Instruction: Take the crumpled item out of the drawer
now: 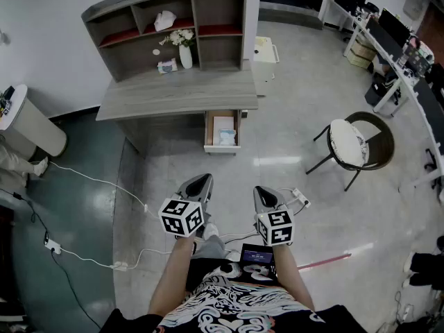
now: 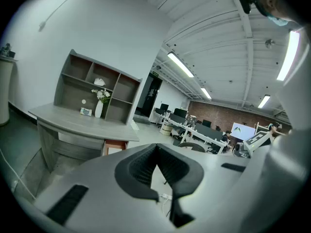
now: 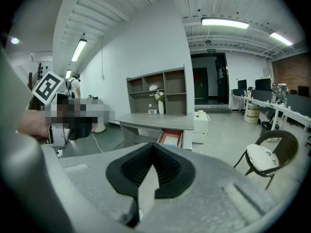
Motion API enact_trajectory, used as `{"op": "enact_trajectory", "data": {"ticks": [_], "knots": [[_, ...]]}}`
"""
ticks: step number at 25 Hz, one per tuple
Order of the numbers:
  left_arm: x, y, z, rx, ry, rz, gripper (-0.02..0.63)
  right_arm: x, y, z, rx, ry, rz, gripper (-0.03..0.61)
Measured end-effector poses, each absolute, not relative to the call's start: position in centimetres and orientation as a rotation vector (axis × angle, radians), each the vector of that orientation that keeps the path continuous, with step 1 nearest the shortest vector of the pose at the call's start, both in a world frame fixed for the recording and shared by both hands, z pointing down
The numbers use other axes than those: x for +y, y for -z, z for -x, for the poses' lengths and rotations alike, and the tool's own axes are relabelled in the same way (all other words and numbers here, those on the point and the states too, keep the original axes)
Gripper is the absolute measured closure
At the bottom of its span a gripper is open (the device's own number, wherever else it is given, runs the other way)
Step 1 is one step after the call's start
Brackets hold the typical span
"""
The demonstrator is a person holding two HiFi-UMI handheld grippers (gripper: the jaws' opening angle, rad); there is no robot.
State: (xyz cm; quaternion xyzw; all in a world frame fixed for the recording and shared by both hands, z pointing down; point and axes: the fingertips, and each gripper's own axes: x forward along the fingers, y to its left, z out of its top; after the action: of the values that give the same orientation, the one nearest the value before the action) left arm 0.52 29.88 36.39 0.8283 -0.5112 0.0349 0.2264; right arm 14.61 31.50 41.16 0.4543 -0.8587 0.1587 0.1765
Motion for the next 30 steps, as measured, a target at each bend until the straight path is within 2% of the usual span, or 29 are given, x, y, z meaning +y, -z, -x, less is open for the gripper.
{"op": "enact_trajectory", "data": {"ticks": [19, 30], "knots": [[28.6, -35.1, 0.3, -1.459, -0.048, -2.275, 0.614, 28.9, -39.8, -15.8, -2.474, -0.446, -1.366, 0.572], [17.5, -38.5, 3.7, -1.439, -0.043, -2.231, 0.614, 18.4, -42.3, -12.8, -2.439, -0.460, -1.344, 0.572]]}}
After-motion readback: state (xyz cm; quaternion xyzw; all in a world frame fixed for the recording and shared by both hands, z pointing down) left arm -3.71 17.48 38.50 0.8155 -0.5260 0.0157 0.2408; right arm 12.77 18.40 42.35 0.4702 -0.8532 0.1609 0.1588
